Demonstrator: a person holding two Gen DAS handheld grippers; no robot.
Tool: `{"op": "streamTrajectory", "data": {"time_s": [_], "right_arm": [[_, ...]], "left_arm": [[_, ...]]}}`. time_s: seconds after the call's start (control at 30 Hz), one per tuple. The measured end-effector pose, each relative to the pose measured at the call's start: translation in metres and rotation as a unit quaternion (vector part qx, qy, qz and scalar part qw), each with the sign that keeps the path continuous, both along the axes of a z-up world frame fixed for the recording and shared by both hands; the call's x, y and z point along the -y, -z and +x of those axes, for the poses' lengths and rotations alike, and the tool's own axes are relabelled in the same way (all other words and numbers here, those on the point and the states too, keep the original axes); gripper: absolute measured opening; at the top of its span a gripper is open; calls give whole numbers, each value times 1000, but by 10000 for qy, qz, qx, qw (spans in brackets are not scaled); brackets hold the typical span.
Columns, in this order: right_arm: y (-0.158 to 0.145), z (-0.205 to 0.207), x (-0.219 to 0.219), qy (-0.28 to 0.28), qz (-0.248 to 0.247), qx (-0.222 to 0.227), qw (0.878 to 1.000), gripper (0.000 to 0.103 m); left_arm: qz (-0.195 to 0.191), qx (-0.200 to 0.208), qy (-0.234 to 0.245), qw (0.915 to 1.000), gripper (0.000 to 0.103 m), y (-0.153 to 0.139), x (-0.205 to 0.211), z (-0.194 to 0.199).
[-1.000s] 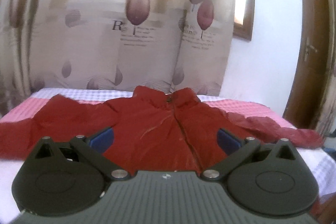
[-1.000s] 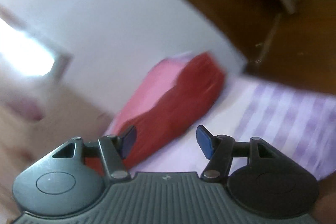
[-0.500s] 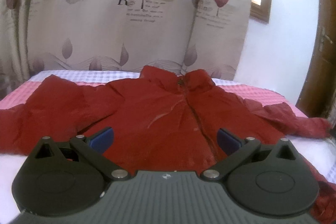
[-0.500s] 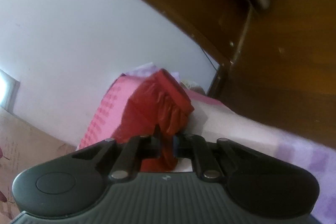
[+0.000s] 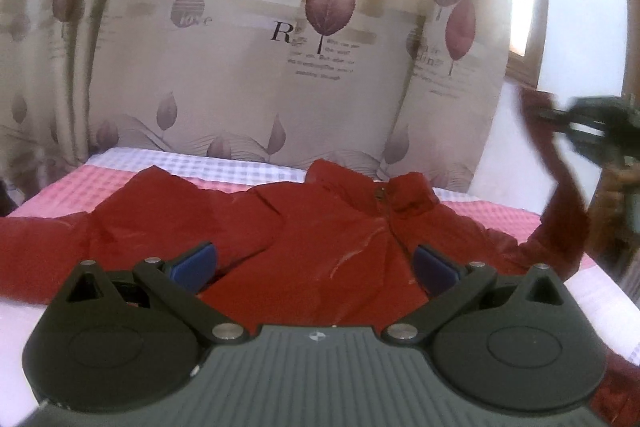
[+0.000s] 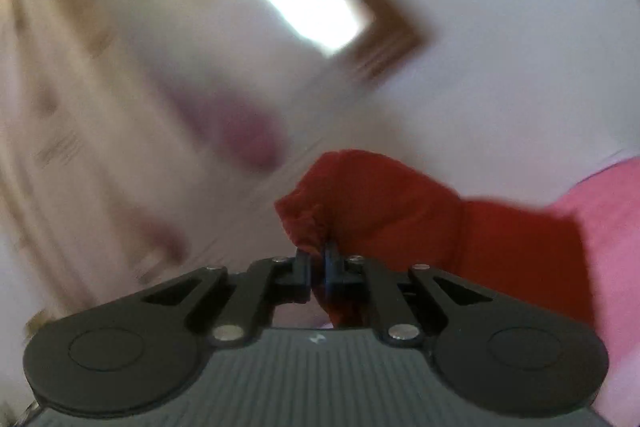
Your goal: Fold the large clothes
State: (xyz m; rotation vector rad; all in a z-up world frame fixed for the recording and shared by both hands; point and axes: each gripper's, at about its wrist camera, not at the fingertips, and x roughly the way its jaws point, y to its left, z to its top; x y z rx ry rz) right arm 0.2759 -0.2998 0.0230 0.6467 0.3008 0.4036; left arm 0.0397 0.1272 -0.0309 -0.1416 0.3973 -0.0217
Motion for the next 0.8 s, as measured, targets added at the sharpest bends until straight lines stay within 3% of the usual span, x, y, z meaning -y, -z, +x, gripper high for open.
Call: {"op": "streamTrajectory", "data": {"time_s": [0.27, 0.47, 0.57, 0.67, 0.8], "right_arm": [[86, 37, -157, -1215, -814, -559, 9877, 6], [129, 29, -210, -1882, -1754, -872, 9624, 5], [140, 23, -230, -2101, -2184, -814, 9495, 6], [145, 18, -246, -2205, -2861, -833, 9288, 5], [155, 9, -259, -2224, -3337, -578, 9143, 6]], "left_arm": [[-26, -69, 67, 10000, 103, 11, -8, 7], [-164, -217, 2, 9996, 103, 24, -13, 17], [-259, -278, -64, 9993, 103, 27, -16, 19], [-297, -305, -143, 9990, 103, 28, -18, 19], [-582, -342, -335, 9972, 103, 27, -32, 14]]}}
